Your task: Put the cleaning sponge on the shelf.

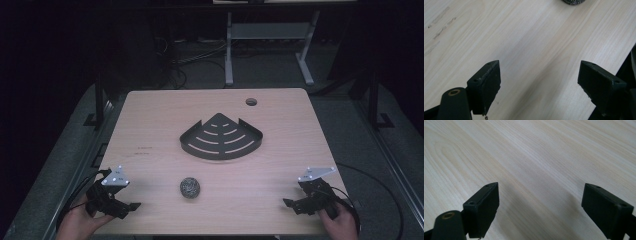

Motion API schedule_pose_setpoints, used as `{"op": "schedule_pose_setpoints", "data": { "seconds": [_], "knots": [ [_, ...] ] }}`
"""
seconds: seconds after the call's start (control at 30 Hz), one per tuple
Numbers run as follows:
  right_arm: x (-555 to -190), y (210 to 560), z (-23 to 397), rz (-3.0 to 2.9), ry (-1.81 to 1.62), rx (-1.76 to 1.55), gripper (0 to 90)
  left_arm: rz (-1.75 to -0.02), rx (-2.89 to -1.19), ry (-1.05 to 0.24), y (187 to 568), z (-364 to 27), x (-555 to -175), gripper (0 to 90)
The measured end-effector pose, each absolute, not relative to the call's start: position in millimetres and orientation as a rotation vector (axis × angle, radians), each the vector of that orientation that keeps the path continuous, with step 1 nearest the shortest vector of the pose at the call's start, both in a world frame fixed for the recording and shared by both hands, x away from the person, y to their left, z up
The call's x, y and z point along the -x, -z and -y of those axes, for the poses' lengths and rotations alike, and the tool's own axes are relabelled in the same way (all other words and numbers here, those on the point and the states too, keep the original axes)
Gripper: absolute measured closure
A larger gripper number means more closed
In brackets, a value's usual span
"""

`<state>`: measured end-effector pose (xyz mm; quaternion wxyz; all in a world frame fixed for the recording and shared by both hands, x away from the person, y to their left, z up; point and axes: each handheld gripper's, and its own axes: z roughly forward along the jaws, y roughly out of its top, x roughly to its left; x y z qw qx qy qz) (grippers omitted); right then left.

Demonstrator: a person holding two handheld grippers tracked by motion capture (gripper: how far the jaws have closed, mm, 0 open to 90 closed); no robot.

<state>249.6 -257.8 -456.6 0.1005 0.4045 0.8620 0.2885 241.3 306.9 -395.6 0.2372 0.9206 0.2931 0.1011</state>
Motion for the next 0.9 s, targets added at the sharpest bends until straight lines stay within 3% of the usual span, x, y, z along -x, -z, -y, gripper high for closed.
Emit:
{"op": "schedule_pose_setpoints", "data": {
  "seconds": [0.9],
  "knots": [
    [-249.6, 456.3, 259.2, -2.549, -0.853, -1.197, 14.3, -0.739, -2.549, -0.253, 394.7, -272.6, -255.4, 18.0]
  ]
}}
